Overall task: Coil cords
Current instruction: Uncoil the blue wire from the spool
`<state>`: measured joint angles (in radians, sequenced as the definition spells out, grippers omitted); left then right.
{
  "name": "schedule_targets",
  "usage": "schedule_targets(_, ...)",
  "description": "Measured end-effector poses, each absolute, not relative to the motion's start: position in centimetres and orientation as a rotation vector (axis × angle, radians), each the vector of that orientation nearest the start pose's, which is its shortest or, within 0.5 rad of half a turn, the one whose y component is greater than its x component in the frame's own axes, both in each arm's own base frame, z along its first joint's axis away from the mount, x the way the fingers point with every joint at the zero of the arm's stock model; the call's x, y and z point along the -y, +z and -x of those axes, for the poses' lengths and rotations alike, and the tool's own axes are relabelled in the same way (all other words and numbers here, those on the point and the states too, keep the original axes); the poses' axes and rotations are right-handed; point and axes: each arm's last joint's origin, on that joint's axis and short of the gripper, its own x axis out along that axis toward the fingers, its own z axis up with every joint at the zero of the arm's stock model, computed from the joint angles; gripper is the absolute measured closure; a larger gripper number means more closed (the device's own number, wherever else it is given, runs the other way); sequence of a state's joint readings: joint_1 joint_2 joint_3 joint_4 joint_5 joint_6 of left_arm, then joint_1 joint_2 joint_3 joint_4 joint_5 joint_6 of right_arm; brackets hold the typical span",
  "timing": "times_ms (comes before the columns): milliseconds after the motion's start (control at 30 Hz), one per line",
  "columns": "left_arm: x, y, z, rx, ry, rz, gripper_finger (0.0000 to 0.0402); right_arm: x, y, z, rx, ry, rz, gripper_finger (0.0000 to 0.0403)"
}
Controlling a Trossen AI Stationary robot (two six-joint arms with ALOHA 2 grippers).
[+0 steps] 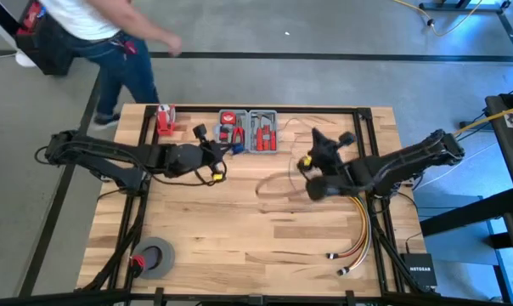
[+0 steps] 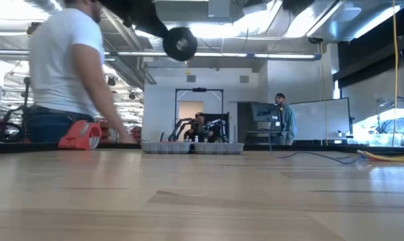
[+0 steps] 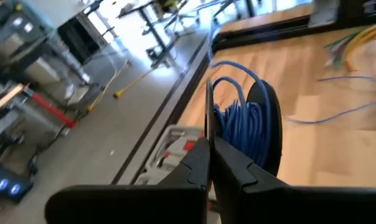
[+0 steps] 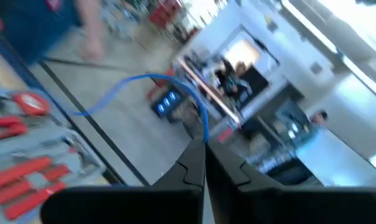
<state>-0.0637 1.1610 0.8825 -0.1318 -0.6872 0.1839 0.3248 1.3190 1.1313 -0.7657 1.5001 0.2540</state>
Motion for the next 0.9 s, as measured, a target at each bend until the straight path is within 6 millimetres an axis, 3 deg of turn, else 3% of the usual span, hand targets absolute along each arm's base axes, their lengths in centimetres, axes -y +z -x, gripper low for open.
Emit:
schedule_targets(200,-2.5,29.9,-24.7,-0.454,0.753,-0.254,0.0401,-9.9,32.6,-23.9,-0.395,-0.970,0.628,0.0394)
schedule_targets(333,-3.6,29.9,-24.2,-0.441,0.967,-0.251,0.0401,-12.6,33.1,-24.0,-0.391,-0.671,0.595,0.0395)
schedule_targets(467,-3.8,30.1,-24.1,-0.424,1.054,-0.260,0.0401,-13.8,32.6,-24.5,-0.439,-0.271,0.543,0.0399)
schedule_targets(600,-2.9,30.5,-24.4,-0.382,0.994,-0.264,0.0401,-13.5,30.0,-25.8,-0.620,-0.011,0.452,0.0398)
schedule_targets(767,-0.9,31.4,-25.0,-0.308,0.829,-0.291,0.0401,-11.8,25.9,-27.3,-0.887,-0.102,0.374,0.0399)
schedule_targets(900,0.9,31.4,-25.0,-0.316,0.695,-0.348,0.0401,-9.0,24.0,-26.7,-1.069,-0.416,0.367,0.0397)
